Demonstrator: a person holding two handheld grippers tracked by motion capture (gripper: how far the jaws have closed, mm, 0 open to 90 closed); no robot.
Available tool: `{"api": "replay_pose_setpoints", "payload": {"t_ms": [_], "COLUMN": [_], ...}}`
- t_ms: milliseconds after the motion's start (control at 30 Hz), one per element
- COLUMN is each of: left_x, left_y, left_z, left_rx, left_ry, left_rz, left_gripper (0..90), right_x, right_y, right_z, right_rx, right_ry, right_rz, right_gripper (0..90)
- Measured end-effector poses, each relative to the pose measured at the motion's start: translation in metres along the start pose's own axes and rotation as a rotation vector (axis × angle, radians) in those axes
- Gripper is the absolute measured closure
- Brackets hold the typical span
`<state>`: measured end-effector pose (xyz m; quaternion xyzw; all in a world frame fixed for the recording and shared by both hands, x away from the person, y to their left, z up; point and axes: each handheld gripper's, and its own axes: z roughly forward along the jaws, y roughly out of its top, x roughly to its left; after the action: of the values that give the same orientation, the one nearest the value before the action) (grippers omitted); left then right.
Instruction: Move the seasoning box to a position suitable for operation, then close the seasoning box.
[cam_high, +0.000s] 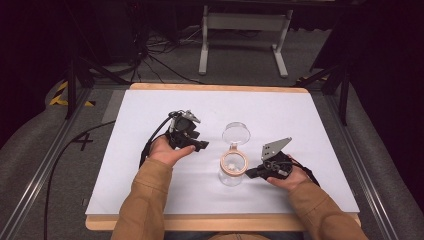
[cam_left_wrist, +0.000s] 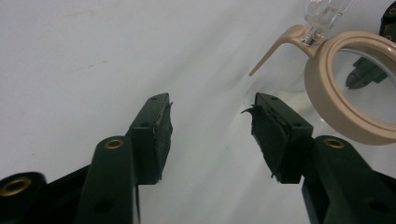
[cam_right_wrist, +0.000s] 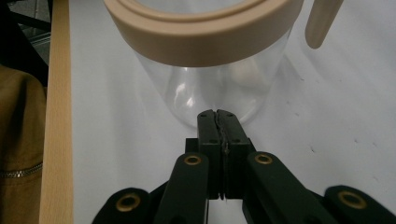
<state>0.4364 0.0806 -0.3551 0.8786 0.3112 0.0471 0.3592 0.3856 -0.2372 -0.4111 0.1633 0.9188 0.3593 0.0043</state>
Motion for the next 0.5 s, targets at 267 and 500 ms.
{"api": "replay_pose_setpoints", "payload": {"t_ms": [267,500], "left_x": [-0.004,-0.008], "left_y": [0.005,0.011], "left_z": [-0.004,-0.002], "left_rx": [-0.04,-0.122], "left_ry": [-0.028,-0.027], "left_rz": [0.005,0.012], "left_gripper": [66.6,77.8], "right_x": [0.0,0.005], "right_y": [0.001,0.008], "right_z": [-0.02,-0.045], "right_rx": [-0.053,-0.131], "right_ry": [-0.027,-0.064], "right_rz": [0.004,0.011], "right_gripper": [89.5,89.5]}}
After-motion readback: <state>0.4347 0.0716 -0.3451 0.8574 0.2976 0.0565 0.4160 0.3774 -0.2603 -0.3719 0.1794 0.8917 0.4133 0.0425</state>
